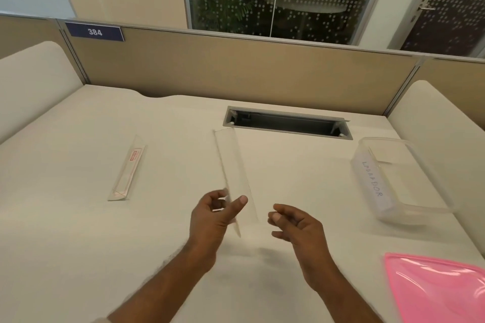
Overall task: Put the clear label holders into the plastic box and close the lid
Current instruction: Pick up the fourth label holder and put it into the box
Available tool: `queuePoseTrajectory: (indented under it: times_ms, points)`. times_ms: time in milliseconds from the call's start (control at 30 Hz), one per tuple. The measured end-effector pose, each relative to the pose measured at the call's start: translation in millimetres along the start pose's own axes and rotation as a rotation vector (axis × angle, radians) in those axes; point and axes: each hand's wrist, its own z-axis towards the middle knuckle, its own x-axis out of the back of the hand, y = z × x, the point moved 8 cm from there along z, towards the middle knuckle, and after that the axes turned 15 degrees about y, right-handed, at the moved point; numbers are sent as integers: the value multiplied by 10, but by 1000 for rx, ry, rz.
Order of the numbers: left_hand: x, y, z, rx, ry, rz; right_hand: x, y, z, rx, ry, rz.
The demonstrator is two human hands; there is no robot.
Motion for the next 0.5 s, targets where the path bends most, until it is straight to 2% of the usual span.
queuePoseTrajectory:
  times_ms: [233, 500]
  points:
    - [247, 335, 212, -420, 72, 422, 153, -363, 259, 152, 43, -9]
    - [180, 642, 143, -790, 14, 693, 31, -864, 286, 487, -57, -291]
